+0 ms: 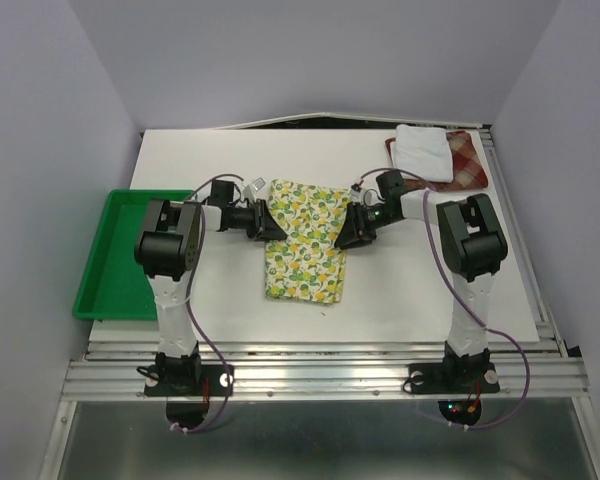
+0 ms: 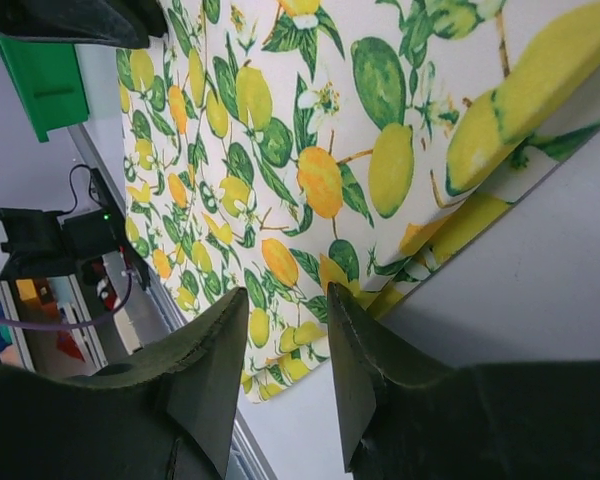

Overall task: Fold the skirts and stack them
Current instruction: Fold the skirt

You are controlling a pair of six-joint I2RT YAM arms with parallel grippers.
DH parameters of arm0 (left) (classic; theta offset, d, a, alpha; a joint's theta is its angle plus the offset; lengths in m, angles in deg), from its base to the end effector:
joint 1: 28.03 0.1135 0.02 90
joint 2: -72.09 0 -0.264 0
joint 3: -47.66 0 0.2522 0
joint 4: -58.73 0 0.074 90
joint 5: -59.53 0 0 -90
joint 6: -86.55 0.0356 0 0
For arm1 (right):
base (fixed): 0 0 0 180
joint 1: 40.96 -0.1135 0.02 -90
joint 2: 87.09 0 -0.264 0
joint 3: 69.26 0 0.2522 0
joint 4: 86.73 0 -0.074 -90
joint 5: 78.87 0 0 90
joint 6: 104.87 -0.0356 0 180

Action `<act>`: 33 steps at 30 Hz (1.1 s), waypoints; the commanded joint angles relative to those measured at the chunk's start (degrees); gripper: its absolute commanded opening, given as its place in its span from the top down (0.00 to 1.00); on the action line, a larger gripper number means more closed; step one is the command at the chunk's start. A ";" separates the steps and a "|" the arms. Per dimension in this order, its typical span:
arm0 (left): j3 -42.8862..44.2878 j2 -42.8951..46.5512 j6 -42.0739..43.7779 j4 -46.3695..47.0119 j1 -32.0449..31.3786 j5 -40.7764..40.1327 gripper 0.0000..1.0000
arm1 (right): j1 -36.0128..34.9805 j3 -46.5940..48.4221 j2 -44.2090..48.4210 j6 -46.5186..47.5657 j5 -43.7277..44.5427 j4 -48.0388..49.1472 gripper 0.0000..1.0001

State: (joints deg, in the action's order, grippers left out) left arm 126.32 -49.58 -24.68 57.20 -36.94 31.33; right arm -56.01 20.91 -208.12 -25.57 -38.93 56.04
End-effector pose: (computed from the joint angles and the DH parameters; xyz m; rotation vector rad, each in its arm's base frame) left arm 0.3980 -0.0942 0.1025 0.3146 2.2627 -1.5219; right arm 0.3876 0.1325 0.1205 -0.3422 2.6571 1.3296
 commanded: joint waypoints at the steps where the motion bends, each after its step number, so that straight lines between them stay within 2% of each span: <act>1: 1.97 11.25 11.81 -6.86 -0.15 -4.13 0.66 | 0.81 0.76 1.32 5.07 8.32 -4.92 0.56; 3: 3.46 19.07 17.43 -10.45 -0.23 -6.50 0.57 | 0.81 1.47 3.25 5.16 6.74 -5.62 0.56; 5: 4.09 24.08 23.22 -13.27 -1.11 -12.65 0.49 | 0.81 1.82 4.57 5.16 5.42 -5.80 0.55; 6: 4.61 28.55 30.65 -17.63 -1.63 -17.63 0.48 | 0.81 2.52 5.80 5.07 4.20 -6.07 0.55; 8: 4.10 32.61 38.86 -21.26 -3.91 -23.80 0.48 | 0.81 3.40 6.86 5.51 3.31 -6.77 0.55; 10: -0.11 38.42 50.51 -24.61 -9.00 -31.95 0.48 | 0.20 4.81 8.17 5.86 2.69 -7.47 0.53; 12: -4.41 44.46 56.71 -25.76 -13.39 -36.99 0.48 | -0.33 5.77 8.62 6.04 2.69 -7.65 0.52; 14: -11.09 48.26 63.73 -26.11 -21.21 -42.86 0.47 | -0.94 7.35 7.92 6.39 2.87 -7.82 0.52; 15: -14.94 51.15 64.99 -25.85 -27.16 -47.17 0.47 | -0.95 8.49 7.57 6.57 2.78 -8.26 0.52; 19: -21.20 54.25 67.11 -24.89 -39.74 -54.05 0.46 | -2.17 10.43 5.46 6.66 2.52 -8.18 0.52; 23: -24.03 52.33 65.27 -22.96 -47.84 -58.45 0.46 | -3.58 11.75 3.00 6.39 1.90 -7.30 0.52; 27: -25.79 48.38 65.71 -19.36 -51.64 -61.19 0.46 | -5.78 11.84 0.63 6.04 2.25 -5.46 0.53; 33: -24.30 39.68 69.22 -15.05 -52.62 -66.54 0.49 | -6.31 12.63 -3.85 7.97 4.88 -4.84 0.53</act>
State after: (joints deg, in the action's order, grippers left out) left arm 101.14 -6.09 41.15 37.13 -89.16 -29.67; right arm -62.26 31.16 -210.27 -19.53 -35.78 49.62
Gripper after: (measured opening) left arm 0.518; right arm 0.474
